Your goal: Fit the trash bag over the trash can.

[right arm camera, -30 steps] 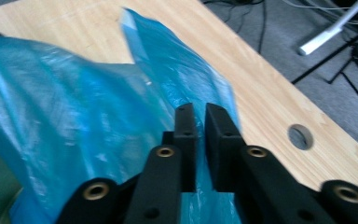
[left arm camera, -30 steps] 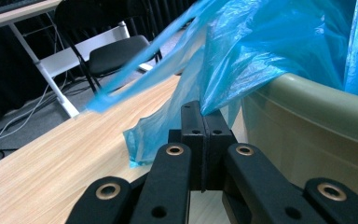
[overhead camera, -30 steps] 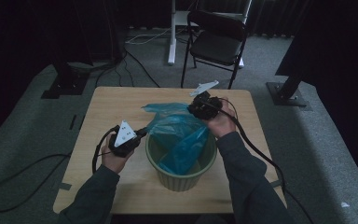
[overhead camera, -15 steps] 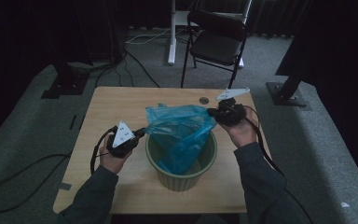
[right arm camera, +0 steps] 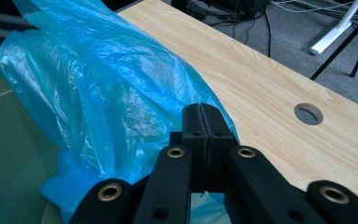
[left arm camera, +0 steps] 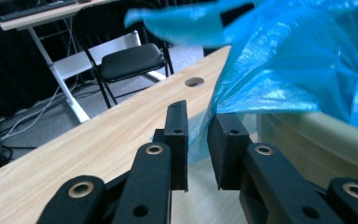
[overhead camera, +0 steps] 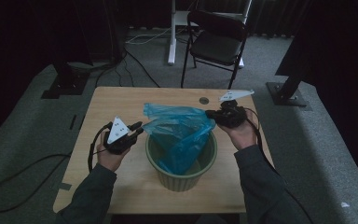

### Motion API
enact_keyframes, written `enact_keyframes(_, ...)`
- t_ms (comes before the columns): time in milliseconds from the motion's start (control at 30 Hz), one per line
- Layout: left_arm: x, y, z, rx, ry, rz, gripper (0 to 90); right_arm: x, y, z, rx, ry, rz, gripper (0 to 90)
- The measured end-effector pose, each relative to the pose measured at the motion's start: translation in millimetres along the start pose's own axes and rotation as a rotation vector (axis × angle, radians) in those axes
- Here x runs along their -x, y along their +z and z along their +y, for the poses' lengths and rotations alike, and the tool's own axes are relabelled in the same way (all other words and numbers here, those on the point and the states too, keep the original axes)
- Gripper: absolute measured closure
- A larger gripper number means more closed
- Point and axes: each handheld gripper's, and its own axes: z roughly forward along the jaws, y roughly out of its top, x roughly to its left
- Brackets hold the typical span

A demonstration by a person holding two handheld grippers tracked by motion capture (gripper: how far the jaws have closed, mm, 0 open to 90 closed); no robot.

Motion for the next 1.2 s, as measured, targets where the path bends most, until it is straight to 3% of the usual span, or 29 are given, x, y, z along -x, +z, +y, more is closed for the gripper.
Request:
enact_keyframes(267, -7.2, -1.4, 0.5, -0.012, -0.019, 0.013, 76.1, 1.6, -0.1, 1.0, 0.006, 0.0, -0.015, 89.6)
enact_keyframes(467, -15.3, -6.1, -2.8, -0.009, -0.055, 0.023, 75.1, 2.8, -1.7, 1.0, 0.007, 0.003, -0.019, 89.6)
enact_keyframes(800, -19.5, -10.5, -10.6, -0.02, -0.08, 0.003, 68.3, 4.9, -2.2, 0.6, 0.005, 0.007, -0.026, 89.6)
enact_keyframes(1033, -20.2, -12.9, -4.4, 0.005, -0.099, -0.029, 66.3, 3.8, -0.7, -0.2, 0.004, 0.007, -0.02, 89.6)
enact_keyframes(1067, -18.8, -12.1, 4.7, 0.021, -0.101, -0.064, 65.5, 3.4, 0.1, -0.2, 0.003, 0.005, -0.018, 89.6)
enact_keyframes(1200, -17.5, -9.0, 11.5, 0.022, -0.099, -0.094, 64.5, 2.8, 0.3, 0.0, 0.003, 0.005, -0.017, 89.6)
